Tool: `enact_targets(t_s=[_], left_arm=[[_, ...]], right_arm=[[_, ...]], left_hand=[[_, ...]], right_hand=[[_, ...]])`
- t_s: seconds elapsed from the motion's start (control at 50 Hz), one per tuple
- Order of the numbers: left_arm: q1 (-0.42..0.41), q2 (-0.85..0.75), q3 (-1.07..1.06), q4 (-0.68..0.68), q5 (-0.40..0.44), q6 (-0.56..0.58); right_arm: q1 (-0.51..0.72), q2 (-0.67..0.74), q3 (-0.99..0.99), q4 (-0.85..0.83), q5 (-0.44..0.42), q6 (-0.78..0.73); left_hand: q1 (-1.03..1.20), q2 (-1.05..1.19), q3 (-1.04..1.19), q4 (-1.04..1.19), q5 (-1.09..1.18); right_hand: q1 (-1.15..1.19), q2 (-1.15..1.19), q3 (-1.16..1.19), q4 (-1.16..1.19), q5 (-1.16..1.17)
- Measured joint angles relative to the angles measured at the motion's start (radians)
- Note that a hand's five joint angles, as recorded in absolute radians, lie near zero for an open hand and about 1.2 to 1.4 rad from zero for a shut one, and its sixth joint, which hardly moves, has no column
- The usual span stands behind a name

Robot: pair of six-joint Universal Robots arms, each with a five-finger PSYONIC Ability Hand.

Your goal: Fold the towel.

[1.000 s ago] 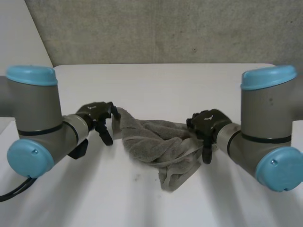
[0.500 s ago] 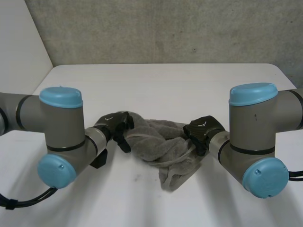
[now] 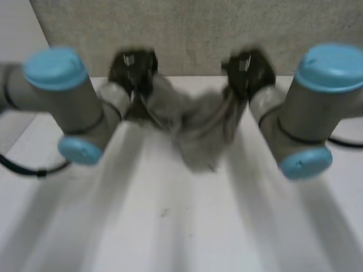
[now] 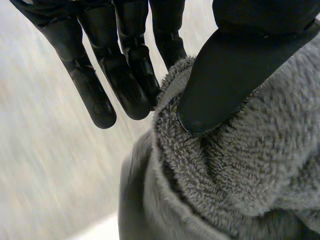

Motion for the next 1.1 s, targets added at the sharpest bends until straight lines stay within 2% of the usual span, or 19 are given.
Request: enact_targets(t_s=[0.06,0.14,0.22,0.34,0.46,0.6,0.68,0.84,1.1], left_arm=[[0.001,0.067,0.083,0.064,-0.005,0.041],[0.006,0.146,0.094,0.152,-0.018,0.055],[0.013,0.209,0.009,0.187,-0.026,0.057],[0.019,0.247,-0.23,0.098,-0.026,0.058],[0.013,0.235,-0.525,-0.029,-0.021,0.06],[-0.014,0.188,-0.734,-0.089,-0.022,0.059],[-0.026,0.206,-0.771,-0.1,-0.025,0.057],[-0.029,0.304,-0.803,-0.108,-0.029,0.048],[-0.071,0.407,-0.877,-0.105,-0.027,0.044]], right_arm=[[-0.002,-0.082,-0.009,-0.246,0.003,-0.017],[-0.001,-0.173,0.053,-0.473,0.002,-0.024],[0.004,-0.229,0.149,-0.546,-0.004,-0.031],[0.002,-0.23,0.265,-0.397,-0.032,-0.038],[-0.005,-0.146,0.39,-0.148,-0.071,-0.043],[-0.036,-0.073,0.52,0.035,-0.079,-0.052],[-0.067,-0.092,0.578,0.072,-0.081,-0.053],[-0.13,-0.222,0.697,0.073,-0.087,-0.043],[-0.164,-0.36,0.823,0.077,-0.088,-0.07]], left_hand=[[0.0,0.002,0.001,0.0,0.0],[0.0,0.002,0.001,0.001,0.0],[0.0,0.003,0.001,0.001,0.001],[0.0,0.003,0.002,0.001,0.002],[0.0,0.003,0.002,0.001,0.005],[0.0,0.003,0.002,0.001,0.005],[0.0,0.004,0.002,0.001,0.005],[0.0,0.004,0.002,0.001,0.006],[0.0,0.003,0.001,0.0,0.006]], right_hand=[[0.0,0.0,0.0,0.0,0.0],[0.0,0.0,0.0,0.0,0.0],[0.0,0.0,0.0,0.0,0.0],[0.0,0.0,0.0,0.0,0.0],[0.001,0.0,0.0,0.0,0.0],[0.001,0.0,0.0,0.0,0.0],[0.002,0.0,0.0,0.0,0.0],[0.002,0.0,0.0,0.0,0.0],[-0.005,-0.003,-0.004,-0.005,-0.008]])
